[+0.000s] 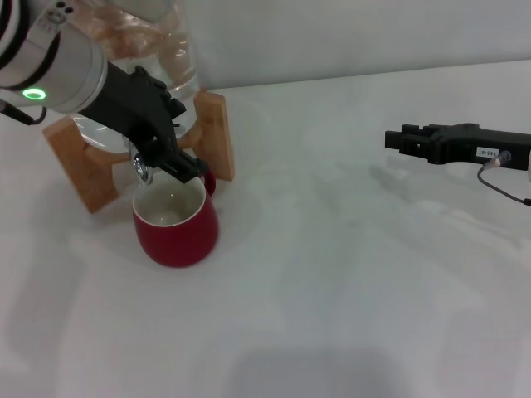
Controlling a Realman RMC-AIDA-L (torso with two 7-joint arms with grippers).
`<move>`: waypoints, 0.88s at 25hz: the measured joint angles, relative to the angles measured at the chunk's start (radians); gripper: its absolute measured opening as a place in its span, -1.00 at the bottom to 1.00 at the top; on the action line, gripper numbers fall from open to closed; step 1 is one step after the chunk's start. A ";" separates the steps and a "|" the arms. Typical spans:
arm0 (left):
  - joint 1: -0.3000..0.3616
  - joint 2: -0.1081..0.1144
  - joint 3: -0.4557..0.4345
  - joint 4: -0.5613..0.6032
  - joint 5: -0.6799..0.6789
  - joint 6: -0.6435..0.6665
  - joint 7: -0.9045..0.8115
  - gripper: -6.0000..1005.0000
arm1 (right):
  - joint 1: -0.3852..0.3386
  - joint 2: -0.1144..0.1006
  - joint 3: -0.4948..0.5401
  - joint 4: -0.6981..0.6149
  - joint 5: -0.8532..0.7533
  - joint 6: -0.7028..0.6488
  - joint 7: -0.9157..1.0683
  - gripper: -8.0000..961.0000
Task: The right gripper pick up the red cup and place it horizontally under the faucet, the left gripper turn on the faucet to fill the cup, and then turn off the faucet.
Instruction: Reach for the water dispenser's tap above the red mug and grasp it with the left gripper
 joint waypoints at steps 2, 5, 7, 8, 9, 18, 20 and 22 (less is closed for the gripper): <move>0.000 0.000 0.000 -0.004 -0.001 0.009 0.002 0.74 | 0.000 0.000 0.000 0.000 0.000 0.000 0.000 -0.15; 0.000 -0.001 0.000 -0.007 -0.004 0.014 0.004 0.74 | 0.001 -0.001 0.000 0.000 0.000 0.000 0.001 -0.15; -0.001 -0.002 0.001 -0.008 -0.006 0.014 0.006 0.74 | 0.001 -0.002 0.000 0.000 0.000 0.000 0.001 -0.15; -0.001 -0.002 0.003 -0.010 -0.011 0.012 0.008 0.74 | 0.001 -0.002 0.000 0.000 0.000 0.000 0.002 -0.15; -0.001 -0.002 0.004 -0.012 -0.015 0.011 0.009 0.74 | 0.001 -0.002 0.000 0.000 0.000 0.000 0.002 -0.15; -0.003 -0.002 0.010 -0.018 -0.028 -0.007 0.010 0.74 | 0.004 -0.005 0.000 -0.002 0.000 -0.001 0.007 -0.15; -0.003 -0.002 0.010 -0.015 -0.029 -0.013 0.009 0.74 | 0.002 -0.006 0.000 -0.002 0.000 -0.001 0.007 -0.15; -0.003 -0.001 0.010 -0.013 -0.029 -0.019 0.007 0.74 | 0.002 -0.006 0.000 -0.002 0.000 -0.002 0.007 -0.15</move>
